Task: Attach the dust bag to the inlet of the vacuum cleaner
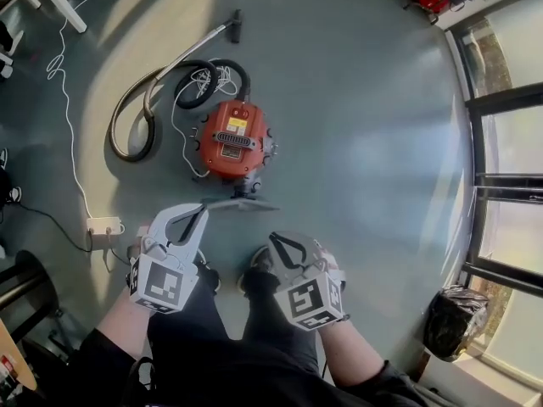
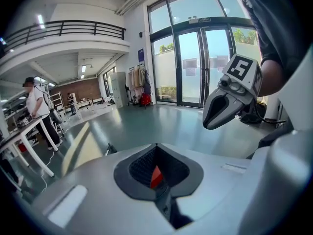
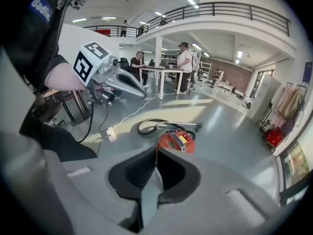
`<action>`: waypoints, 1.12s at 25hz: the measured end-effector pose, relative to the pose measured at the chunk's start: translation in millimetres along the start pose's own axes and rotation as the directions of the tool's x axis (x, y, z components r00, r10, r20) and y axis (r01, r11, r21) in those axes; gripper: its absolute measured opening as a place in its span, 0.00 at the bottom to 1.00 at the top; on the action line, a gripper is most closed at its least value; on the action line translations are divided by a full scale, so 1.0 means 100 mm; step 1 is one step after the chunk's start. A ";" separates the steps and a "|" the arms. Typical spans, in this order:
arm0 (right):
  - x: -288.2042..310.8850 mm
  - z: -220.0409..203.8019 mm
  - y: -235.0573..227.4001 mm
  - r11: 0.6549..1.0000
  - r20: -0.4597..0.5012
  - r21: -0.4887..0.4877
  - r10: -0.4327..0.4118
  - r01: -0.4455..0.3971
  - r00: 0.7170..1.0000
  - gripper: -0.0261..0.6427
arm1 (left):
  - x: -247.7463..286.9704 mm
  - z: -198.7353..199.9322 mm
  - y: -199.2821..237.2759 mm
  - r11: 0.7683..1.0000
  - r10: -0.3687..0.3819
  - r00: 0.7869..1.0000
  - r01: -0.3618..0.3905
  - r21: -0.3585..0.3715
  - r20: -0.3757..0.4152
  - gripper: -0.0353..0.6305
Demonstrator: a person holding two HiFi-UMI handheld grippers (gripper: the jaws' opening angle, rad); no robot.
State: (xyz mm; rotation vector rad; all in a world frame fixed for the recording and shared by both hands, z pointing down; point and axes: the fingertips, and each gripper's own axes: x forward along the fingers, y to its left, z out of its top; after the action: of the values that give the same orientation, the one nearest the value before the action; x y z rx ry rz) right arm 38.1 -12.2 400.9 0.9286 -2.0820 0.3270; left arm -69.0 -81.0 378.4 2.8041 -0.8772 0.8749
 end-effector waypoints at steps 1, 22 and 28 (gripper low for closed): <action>-0.10 0.06 0.01 1.000 -0.004 -0.001 -0.002 0.002 1.000 0.05 | -0.12 0.09 -0.03 1.000 -0.002 1.000 0.002 0.001 -0.001 0.07; -1.71 0.70 0.31 0.986 0.114 -0.086 0.152 -0.143 0.982 0.03 | -1.87 1.72 -0.86 0.981 0.129 0.991 -0.121 -0.154 0.041 0.08; -2.15 0.72 0.61 0.987 0.164 -0.091 0.150 -0.136 0.975 0.03 | -2.19 1.88 -1.24 0.980 0.102 0.990 -0.084 -0.179 0.093 0.08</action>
State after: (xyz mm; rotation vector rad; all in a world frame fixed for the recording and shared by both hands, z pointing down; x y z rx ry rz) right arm 39.0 101.3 195.4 0.7846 -2.3085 0.2448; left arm -55.4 88.0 114.4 2.6939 -1.0521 0.6354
